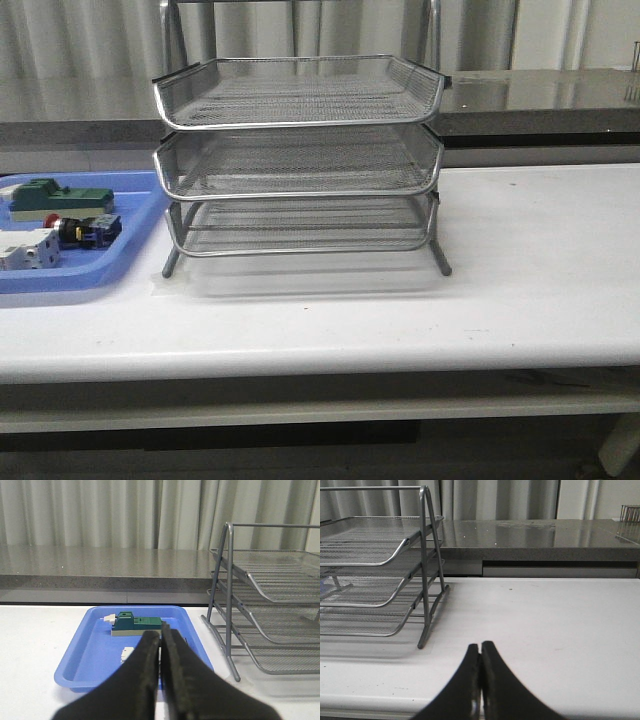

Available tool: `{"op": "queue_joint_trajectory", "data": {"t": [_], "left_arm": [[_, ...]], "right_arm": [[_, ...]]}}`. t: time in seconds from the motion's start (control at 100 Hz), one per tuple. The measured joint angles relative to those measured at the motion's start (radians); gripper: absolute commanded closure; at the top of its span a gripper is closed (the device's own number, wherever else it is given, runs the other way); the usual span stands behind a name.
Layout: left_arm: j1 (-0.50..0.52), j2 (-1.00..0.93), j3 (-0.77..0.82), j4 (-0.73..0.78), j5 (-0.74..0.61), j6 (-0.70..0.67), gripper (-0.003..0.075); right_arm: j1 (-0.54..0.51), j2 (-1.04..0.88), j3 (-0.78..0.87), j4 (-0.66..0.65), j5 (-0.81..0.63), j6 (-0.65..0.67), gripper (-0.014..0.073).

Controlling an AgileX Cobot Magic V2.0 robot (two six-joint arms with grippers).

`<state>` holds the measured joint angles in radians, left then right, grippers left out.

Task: Place button on rack with both arms

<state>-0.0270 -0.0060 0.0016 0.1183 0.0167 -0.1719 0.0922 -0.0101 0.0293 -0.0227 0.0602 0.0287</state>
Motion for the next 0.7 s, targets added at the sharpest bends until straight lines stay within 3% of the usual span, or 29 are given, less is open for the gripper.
{"op": "queue_joint_trajectory", "data": {"t": [0.37,0.7], "left_arm": [[0.0,0.0,0.0,0.0,0.0,0.0,0.0716],[0.0,0.0,0.0,0.0,0.0,0.0,0.0716]], "right_arm": [[0.0,0.0,-0.009,0.0,-0.089,0.0,0.0651],[0.0,0.048,-0.239,0.002,0.162,0.0,0.0651]]}}
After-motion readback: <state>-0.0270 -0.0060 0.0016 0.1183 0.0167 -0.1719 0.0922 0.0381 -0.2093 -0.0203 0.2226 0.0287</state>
